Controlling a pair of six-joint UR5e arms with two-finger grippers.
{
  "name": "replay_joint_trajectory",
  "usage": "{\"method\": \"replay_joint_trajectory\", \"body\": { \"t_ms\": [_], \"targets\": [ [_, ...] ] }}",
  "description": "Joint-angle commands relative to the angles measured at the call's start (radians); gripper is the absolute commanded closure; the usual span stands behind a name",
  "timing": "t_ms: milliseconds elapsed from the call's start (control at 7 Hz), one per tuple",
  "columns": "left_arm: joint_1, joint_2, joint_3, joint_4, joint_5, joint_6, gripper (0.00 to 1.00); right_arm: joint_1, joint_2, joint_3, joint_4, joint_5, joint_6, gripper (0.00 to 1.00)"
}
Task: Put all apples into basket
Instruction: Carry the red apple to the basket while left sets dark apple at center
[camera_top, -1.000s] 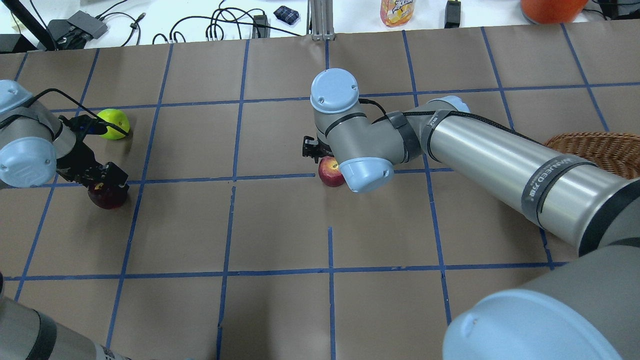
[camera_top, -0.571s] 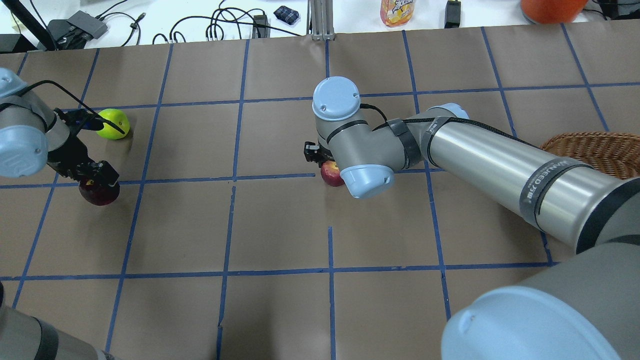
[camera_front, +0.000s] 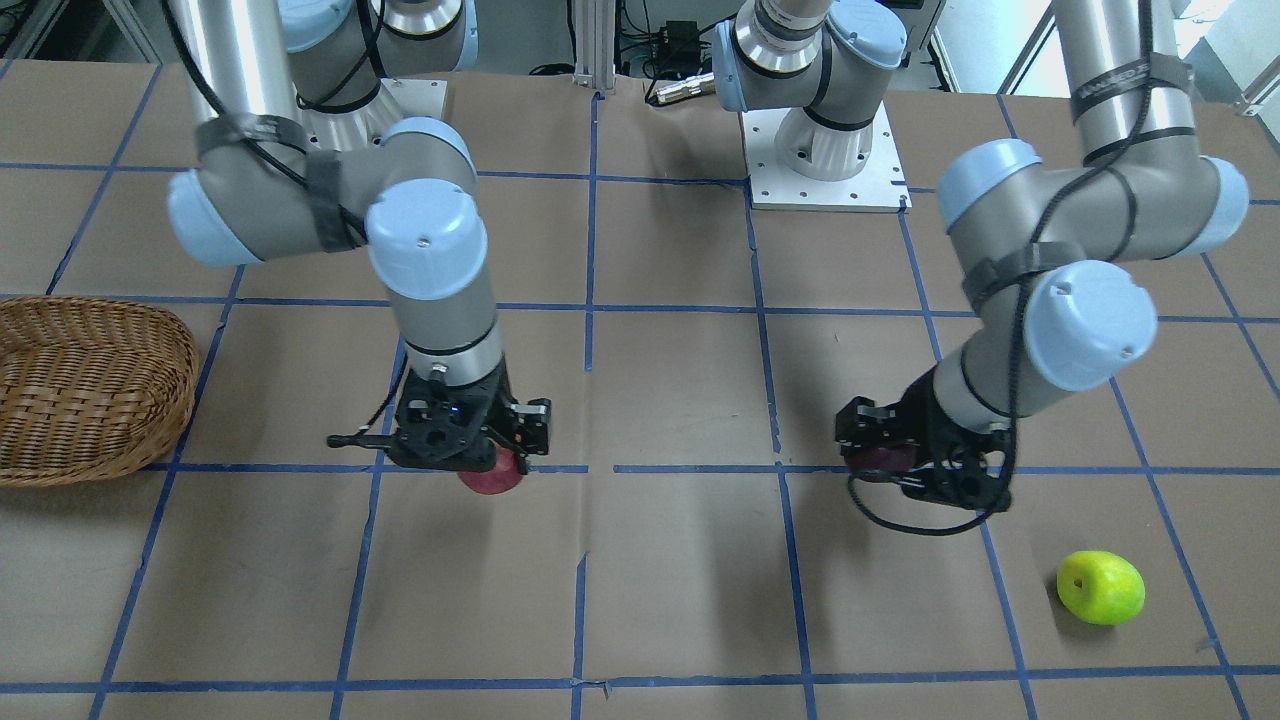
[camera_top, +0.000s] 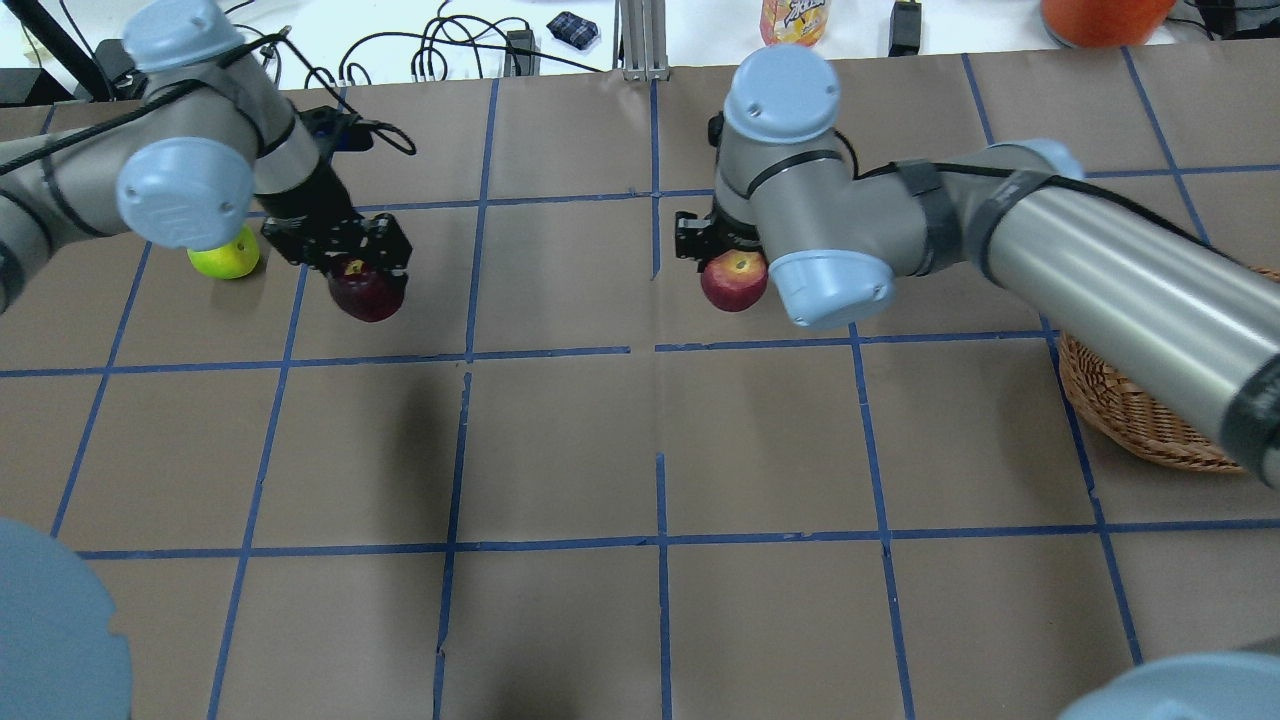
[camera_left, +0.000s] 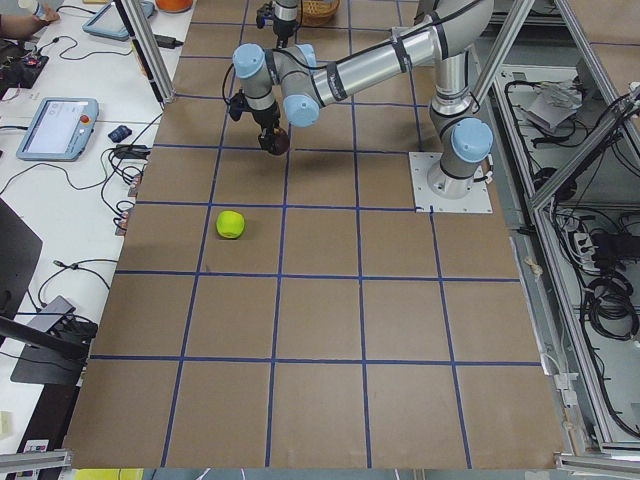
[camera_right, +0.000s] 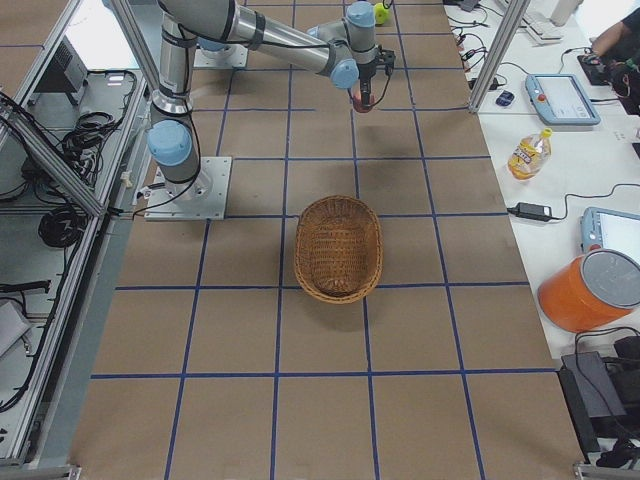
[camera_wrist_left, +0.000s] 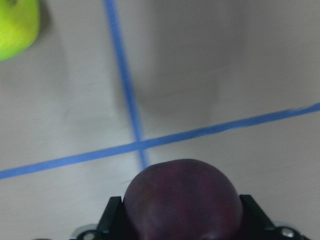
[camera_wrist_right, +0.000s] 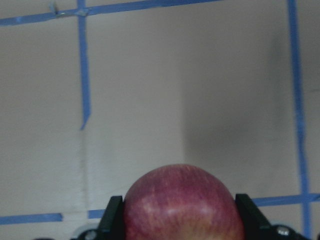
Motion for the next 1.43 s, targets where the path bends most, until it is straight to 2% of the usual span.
{"method": "replay_joint_trajectory", "body": {
  "t_ms": [0, 143, 286, 429, 571, 714, 857, 1000, 1143, 1286],
  "targets": [
    [-0.178, -0.046, -0.002, 0.072, -0.155, -0.342, 1.00, -0.245, -0.140, 0.081, 0.101, 0.003, -0.308, 0.63],
    [-0.309, -0.088, -0.002, 0.191, -0.173, -0.482, 1.00, -0.355, -0.168, 0.119, 0.100, -0.011, -0.481, 0.63],
    [-0.376, -0.166, -0.002, 0.303, -0.172, -0.596, 1.00, -0.478, -0.179, 0.153, 0.101, -0.034, -0.566, 0.63],
    [-0.383, -0.209, 0.013, 0.387, -0.173, -0.669, 1.00, -0.614, -0.181, 0.177, 0.086, -0.031, -0.731, 0.63],
    [-0.392, -0.212, 0.004, 0.388, -0.169, -0.682, 0.87, -0.754, -0.175, 0.178, 0.082, -0.014, -0.875, 0.63],
    [-0.392, -0.206, -0.007, 0.388, -0.118, -0.683, 0.03, -0.855, -0.171, 0.169, 0.065, 0.010, -0.985, 0.61],
    [-0.391, -0.200, -0.007, 0.388, -0.066, -0.673, 0.00, -0.929, -0.167, 0.168, 0.042, 0.058, -1.109, 0.49],
    [-0.380, -0.185, 0.011, 0.374, -0.066, -0.671, 0.00, -0.983, -0.138, 0.175, -0.037, 0.067, -1.172, 0.09],
    [-0.343, -0.127, 0.039, 0.309, -0.081, -0.638, 0.00, -0.990, -0.092, 0.165, -0.070, 0.084, -1.206, 0.00],
    [-0.223, -0.057, 0.132, 0.070, -0.078, -0.513, 0.00, -0.990, -0.093, 0.165, -0.069, 0.083, -1.208, 0.00]
  ]
}}
